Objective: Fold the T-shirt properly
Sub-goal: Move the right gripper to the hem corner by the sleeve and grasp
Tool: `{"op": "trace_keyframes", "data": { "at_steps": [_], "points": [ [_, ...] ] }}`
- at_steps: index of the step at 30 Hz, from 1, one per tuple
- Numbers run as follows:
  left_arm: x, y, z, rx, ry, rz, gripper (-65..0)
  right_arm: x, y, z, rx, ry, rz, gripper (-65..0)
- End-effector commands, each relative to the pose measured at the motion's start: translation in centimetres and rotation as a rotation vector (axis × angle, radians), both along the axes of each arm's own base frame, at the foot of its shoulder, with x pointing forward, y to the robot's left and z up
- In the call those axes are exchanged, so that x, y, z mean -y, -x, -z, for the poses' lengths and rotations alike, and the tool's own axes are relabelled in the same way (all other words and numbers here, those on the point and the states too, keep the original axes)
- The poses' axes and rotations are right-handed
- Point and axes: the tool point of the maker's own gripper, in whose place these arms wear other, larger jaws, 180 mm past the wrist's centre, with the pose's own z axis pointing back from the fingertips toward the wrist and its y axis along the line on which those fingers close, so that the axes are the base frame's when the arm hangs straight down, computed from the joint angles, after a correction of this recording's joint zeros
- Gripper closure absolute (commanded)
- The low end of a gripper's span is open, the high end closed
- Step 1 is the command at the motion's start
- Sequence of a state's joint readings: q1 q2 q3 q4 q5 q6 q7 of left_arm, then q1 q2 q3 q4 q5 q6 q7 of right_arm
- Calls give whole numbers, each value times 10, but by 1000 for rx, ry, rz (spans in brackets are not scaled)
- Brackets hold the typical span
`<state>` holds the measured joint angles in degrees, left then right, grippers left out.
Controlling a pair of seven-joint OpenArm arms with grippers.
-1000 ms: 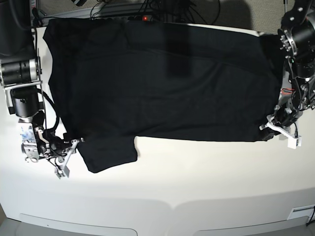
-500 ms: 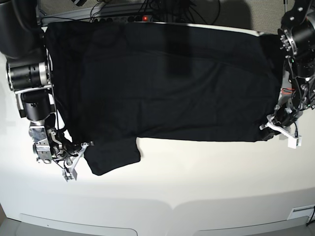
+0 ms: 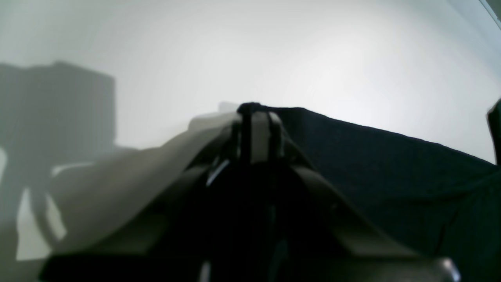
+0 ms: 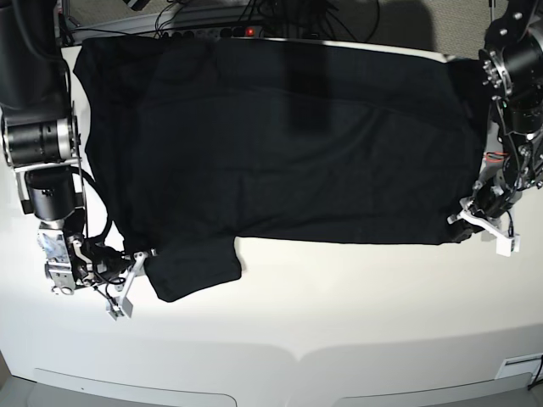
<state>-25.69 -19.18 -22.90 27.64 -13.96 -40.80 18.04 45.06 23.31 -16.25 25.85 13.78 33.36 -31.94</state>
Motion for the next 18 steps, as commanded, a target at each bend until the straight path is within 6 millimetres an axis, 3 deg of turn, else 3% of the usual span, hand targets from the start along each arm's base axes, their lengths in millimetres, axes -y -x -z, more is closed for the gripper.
{"op": "trace_keyframes", "data": {
  "at_steps": [1, 4, 10, 14, 18],
  "points": [
    [-3, 8, 10, -69, -43, 32, 0, -2, -24, -30, 99, -22, -23, -300],
    [-3, 8, 10, -69, -43, 32, 0, -10, -28, -32, 137, -51, -56, -300],
    [-3, 8, 10, -69, -43, 32, 0, -7, -29, -33, 145, -46, -42, -300],
    [-3, 9, 10, -70, -43, 32, 0, 4, -25, -24, 144, -14, 14, -300],
    [-3, 10, 11, -72, -43, 32, 0, 1, -19, -13, 148, -29, 19, -300]
  ]
}}
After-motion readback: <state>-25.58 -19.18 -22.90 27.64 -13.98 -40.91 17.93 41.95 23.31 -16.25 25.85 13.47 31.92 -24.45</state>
